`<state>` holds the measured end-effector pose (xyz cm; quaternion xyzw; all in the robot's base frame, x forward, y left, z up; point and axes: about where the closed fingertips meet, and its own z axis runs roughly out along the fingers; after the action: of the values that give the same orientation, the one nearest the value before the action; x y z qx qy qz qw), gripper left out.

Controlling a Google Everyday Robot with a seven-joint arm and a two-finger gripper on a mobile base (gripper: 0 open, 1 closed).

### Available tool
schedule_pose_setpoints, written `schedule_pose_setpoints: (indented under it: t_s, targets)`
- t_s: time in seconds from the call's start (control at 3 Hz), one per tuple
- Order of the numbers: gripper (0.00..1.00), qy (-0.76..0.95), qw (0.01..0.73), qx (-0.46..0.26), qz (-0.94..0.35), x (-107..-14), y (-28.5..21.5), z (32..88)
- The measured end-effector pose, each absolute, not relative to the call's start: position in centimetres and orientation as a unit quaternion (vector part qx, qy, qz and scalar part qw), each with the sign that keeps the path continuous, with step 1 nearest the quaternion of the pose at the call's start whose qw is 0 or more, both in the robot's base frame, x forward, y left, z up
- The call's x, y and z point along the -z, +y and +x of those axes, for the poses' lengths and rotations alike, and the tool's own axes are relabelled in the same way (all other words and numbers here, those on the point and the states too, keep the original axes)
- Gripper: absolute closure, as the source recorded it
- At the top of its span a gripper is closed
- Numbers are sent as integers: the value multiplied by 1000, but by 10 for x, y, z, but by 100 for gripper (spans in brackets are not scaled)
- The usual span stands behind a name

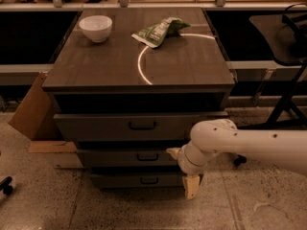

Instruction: Open middle drawer

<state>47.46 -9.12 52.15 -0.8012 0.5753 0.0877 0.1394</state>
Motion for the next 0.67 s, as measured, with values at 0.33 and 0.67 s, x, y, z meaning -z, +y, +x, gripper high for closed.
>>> schedule_pose_setpoints:
  t_s: [0.33, 0.67]
  targets:
    - [0, 583, 122, -80, -799, -482, -92, 499]
    - [0, 584, 124, -81, -798, -480, -92, 500]
